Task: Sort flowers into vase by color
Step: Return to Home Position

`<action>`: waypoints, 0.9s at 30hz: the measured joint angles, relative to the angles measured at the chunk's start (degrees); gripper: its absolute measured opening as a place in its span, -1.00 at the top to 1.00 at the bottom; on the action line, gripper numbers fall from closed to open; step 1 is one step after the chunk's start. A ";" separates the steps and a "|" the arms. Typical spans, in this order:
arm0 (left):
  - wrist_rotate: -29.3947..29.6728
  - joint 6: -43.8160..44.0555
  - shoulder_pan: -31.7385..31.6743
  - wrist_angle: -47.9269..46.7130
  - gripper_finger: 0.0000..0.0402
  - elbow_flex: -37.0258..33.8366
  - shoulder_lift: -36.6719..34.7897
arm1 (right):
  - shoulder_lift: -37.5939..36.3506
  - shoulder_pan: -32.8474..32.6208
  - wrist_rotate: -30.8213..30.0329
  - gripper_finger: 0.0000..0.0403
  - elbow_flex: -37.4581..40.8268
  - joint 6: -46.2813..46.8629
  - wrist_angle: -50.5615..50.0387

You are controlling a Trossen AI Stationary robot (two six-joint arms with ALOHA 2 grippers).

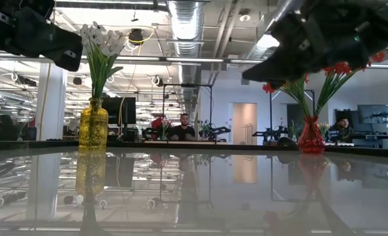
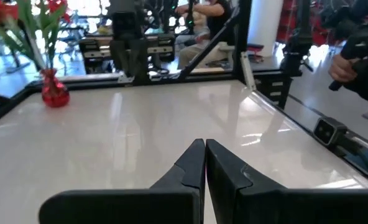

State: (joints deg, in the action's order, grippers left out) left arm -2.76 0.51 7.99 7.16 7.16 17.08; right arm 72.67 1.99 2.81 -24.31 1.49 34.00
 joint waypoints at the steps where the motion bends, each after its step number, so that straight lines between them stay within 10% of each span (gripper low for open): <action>1: 0.66 0.18 0.00 -0.59 1.00 0.00 -0.22 | -0.24 0.04 -0.01 0.90 1.75 0.52 2.42; 27: 3.84 9.67 0.04 3.00 1.00 -6.47 -0.26 | -1.75 0.40 -5.79 0.89 18.18 7.28 15.97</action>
State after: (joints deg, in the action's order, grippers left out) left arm 1.07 10.19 8.03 10.16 0.69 16.82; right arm 70.91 2.39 -2.98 -6.13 8.78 49.97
